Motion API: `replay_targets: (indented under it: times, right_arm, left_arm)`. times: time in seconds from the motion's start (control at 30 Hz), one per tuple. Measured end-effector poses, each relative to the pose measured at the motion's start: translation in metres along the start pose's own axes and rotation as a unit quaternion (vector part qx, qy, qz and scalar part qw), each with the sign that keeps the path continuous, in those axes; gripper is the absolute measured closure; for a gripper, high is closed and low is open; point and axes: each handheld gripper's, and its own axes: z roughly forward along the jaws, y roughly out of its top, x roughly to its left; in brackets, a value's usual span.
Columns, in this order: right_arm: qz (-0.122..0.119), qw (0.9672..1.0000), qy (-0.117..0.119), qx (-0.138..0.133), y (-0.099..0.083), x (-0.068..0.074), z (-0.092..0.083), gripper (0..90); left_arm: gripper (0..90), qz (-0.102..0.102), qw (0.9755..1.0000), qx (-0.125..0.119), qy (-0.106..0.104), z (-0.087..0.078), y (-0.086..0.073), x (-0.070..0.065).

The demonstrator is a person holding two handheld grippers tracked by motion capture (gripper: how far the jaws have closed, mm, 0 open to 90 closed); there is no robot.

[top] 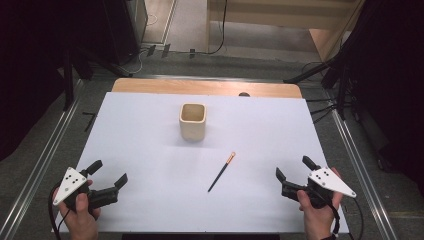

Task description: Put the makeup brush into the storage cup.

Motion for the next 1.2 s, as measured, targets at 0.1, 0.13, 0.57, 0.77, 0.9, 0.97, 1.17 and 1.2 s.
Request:
replay_targets:
  times: [0.1,0.13,0.57,0.77,0.9,0.97,1.17,1.2]
  right_arm:
    - [-0.005,1.0,0.007,0.003,0.005,0.006,0.004,7.1]
    - [-0.005,1.0,0.007,0.003,0.005,0.006,0.004,7.1]
    - [-0.026,0.9983,0.048,0.023,0.036,0.036,0.031,7.1]
    - [-0.032,0.9974,0.061,0.022,0.046,0.048,0.04,7.1]
    - [-0.041,0.9962,0.073,0.024,0.051,0.057,0.046,6.6]
    - [-0.047,0.9953,0.079,0.033,0.055,0.064,0.052,5.2]
    - [-0.056,0.993,0.091,0.051,0.063,0.074,0.061,2.3]
    - [-0.059,0.9924,0.093,0.055,0.064,0.076,0.063,1.4]
  left_arm:
    - [3.4,-0.004,1.0,-0.002,0.002,-0.002,0.0,0.001]
    - [3.4,-0.004,1.0,-0.002,0.002,-0.002,0.0,0.002]
    - [3.4,-0.012,0.9999,-0.007,-0.001,-0.004,0.001,0.004]
    - [3.4,-0.011,0.9999,-0.007,-0.001,-0.004,0.001,0.003]
    - [3.4,-0.012,0.9999,-0.007,-0.003,-0.004,0.001,0.003]
    - [3.4,-0.012,0.9999,-0.008,-0.005,-0.004,0.001,0.003]
    - [3.4,-0.01,0.9999,-0.008,-0.007,-0.004,0.002,0.003]
    - [3.4,-0.01,0.9999,-0.007,-0.007,-0.004,0.002,0.003]
